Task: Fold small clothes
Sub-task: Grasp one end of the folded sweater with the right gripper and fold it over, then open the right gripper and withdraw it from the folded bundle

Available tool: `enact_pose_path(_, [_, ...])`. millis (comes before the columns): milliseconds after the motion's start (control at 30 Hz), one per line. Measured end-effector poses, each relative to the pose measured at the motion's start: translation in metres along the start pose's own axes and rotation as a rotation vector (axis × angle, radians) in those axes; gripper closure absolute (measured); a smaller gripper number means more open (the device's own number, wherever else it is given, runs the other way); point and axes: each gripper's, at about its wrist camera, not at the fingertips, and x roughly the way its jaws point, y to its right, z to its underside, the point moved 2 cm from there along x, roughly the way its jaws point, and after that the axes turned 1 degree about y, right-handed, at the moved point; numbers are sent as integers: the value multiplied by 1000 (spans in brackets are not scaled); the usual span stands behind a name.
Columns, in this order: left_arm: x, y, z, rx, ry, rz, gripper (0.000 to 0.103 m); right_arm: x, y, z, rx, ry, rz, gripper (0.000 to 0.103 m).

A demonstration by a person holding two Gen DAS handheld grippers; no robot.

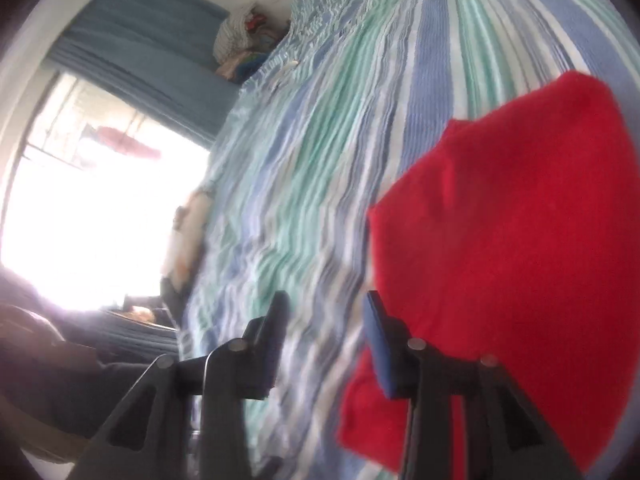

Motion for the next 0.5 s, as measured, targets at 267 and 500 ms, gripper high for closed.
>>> enact_pose_path(267, [0,-7,-1,-42,-5,15,2,-59,-17,25,-392,34,334,63])
enact_pose_path(500, [4,7,5,-7,-19,28,1,1,10,75,-520,-122,522,64])
